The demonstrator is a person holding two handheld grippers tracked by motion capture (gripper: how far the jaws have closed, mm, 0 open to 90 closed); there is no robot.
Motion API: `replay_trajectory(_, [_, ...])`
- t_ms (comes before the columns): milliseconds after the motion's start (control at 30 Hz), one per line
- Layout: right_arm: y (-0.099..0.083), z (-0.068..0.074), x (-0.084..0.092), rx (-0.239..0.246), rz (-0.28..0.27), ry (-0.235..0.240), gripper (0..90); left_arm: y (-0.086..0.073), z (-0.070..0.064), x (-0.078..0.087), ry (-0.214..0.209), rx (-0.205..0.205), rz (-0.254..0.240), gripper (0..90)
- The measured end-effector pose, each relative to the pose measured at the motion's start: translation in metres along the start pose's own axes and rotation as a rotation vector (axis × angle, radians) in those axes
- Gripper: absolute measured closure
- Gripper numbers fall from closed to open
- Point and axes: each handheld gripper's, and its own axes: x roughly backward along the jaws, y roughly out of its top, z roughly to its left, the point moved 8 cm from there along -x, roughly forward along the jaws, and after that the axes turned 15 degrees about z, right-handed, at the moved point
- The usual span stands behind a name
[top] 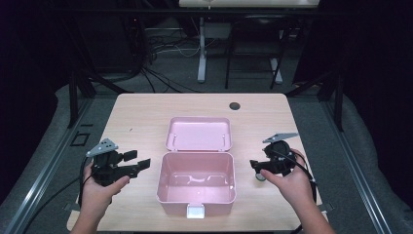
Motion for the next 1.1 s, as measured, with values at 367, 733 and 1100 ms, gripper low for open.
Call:
replay_trajectory(367, [0.001,-0.009,-0.015,0.020,0.199,-0.045,35.0,-0.002,0.003,0.000,0.014,-0.006,0.020,34.6])
replay_trajectory(733, [0.001,-0.014,-0.031,0.019,0.320,-0.049,34.8,-0.002,0.005,0.002,0.020,0.004,0.016,34.7])
replay_trajectory(1100, [0.001,-0.018,-0.041,0.017,0.379,-0.062,32.9,-0.002,0.007,0.003,0.023,0.011,0.011,34.6])
